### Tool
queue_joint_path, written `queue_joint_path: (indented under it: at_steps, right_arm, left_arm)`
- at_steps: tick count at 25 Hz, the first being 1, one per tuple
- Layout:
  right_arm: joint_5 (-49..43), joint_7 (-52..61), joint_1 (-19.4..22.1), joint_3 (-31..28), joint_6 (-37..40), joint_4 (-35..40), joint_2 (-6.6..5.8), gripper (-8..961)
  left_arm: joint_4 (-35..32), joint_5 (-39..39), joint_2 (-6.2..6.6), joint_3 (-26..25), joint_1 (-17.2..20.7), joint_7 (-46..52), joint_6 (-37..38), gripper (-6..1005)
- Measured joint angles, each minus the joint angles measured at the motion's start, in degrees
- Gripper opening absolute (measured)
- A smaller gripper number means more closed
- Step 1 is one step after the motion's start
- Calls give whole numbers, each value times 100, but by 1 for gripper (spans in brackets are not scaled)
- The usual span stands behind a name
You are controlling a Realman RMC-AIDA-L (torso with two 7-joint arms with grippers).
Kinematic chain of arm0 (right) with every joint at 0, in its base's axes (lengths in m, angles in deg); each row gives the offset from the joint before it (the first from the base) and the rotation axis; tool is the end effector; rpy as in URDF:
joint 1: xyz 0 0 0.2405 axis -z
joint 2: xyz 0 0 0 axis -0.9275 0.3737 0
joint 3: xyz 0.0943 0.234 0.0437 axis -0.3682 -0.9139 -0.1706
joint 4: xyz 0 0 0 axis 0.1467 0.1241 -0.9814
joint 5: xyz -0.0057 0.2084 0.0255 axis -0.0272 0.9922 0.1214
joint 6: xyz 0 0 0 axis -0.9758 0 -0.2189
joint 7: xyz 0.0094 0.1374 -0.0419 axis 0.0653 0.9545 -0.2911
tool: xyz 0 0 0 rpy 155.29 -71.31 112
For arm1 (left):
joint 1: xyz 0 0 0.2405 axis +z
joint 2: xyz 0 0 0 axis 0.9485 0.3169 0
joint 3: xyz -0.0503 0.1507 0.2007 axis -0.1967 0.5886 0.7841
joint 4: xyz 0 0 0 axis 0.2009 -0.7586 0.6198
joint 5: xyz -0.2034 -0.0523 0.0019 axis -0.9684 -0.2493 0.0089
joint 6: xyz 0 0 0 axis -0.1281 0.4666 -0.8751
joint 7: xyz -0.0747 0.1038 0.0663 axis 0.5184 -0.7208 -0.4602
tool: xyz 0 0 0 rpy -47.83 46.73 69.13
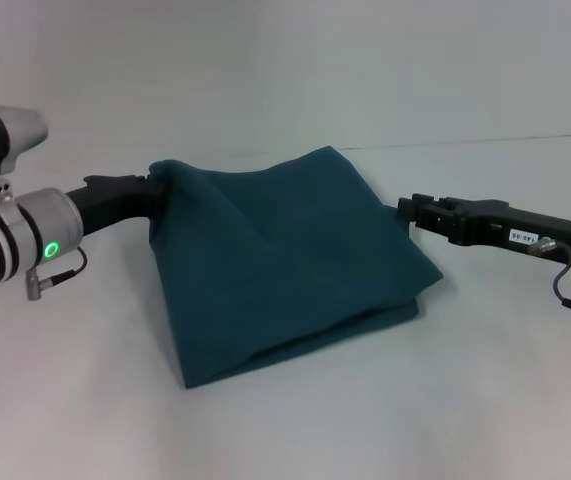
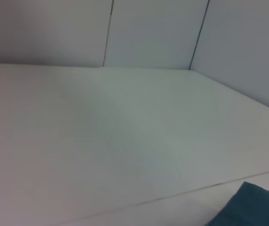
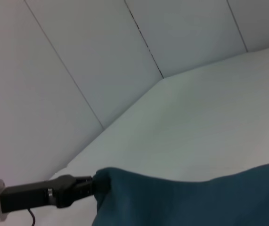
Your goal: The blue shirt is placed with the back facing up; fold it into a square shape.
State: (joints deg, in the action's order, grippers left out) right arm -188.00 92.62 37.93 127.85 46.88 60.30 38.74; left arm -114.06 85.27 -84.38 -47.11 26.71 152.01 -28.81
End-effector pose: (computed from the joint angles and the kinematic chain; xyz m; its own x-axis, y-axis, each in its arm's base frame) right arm 0.2701 0.3726 0.0134 0.5055 -0.5241 -0.6854 -0.8005 -0.5813 -0.1459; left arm -0.2384 0.4422 -0.0323 0.6725 0.4477 0.5893 0.7363 -0.4856 -0.4713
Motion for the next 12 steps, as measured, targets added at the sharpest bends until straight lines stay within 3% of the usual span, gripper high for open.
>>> queue_joint_path:
  at_steps: [12]
  right_arm:
    - [-15, -133, -2, -2, -59, -111, -1, 313]
  left_arm:
    - [-54, -30, -105, 135, -188, -37, -314, 30]
